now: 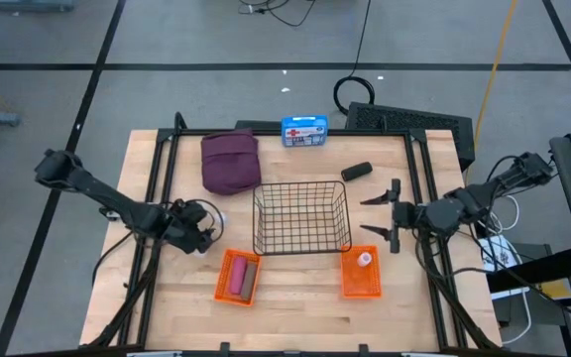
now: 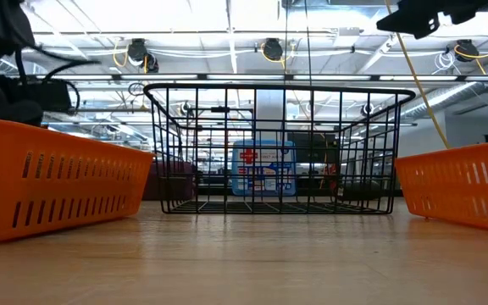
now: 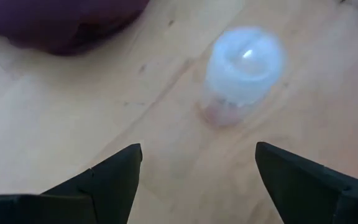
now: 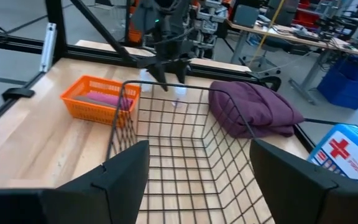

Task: Pick & Place Medicine items
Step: Put the top white pill bottle into the right orange basket

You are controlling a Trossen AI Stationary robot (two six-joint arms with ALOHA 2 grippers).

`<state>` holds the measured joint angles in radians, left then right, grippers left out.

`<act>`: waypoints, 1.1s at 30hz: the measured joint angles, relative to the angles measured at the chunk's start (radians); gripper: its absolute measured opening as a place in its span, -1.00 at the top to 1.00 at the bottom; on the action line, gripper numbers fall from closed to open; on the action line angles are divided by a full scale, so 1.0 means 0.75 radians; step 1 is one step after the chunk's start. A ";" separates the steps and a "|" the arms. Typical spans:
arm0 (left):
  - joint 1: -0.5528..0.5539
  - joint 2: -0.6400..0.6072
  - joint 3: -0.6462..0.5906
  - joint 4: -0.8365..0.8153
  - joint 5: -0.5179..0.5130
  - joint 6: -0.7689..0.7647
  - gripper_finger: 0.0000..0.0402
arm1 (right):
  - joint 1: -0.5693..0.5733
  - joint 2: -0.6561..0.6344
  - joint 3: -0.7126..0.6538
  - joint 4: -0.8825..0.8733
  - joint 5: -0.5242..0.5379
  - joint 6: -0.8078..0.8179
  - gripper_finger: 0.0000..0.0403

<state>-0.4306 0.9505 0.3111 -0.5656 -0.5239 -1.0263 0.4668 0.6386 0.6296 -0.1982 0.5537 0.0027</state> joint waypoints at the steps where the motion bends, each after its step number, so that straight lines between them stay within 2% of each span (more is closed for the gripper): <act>1: 0.000 0.030 0.000 0.002 -0.003 0.000 -0.61 | -0.009 0.003 0.000 0.000 -0.001 0.000 -0.32; 8: 0.022 0.208 0.000 0.160 -0.086 0.044 -0.61 | -0.056 0.020 0.001 -0.001 -0.006 -0.024 -0.32; 15: 0.062 0.335 0.000 0.406 -0.094 0.230 -0.61 | -0.068 0.020 0.001 -0.001 -0.006 -0.030 -0.32; 23: 0.101 0.435 0.005 0.436 -0.114 0.235 -0.58 | -0.068 0.020 0.001 -0.001 -0.007 -0.030 -0.32; 26: 0.102 0.448 0.003 0.460 -0.152 0.267 -0.43 | -0.068 0.020 0.001 -0.001 -0.007 -0.030 -0.32; 33: 0.105 0.450 0.000 0.468 -0.167 0.296 0.11 | -0.068 0.020 0.001 -0.001 -0.007 -0.030 -0.32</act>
<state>-0.3517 1.2877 0.3111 -0.2144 -0.6489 -0.8046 0.4156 0.6533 0.6300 -0.1989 0.5488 -0.0196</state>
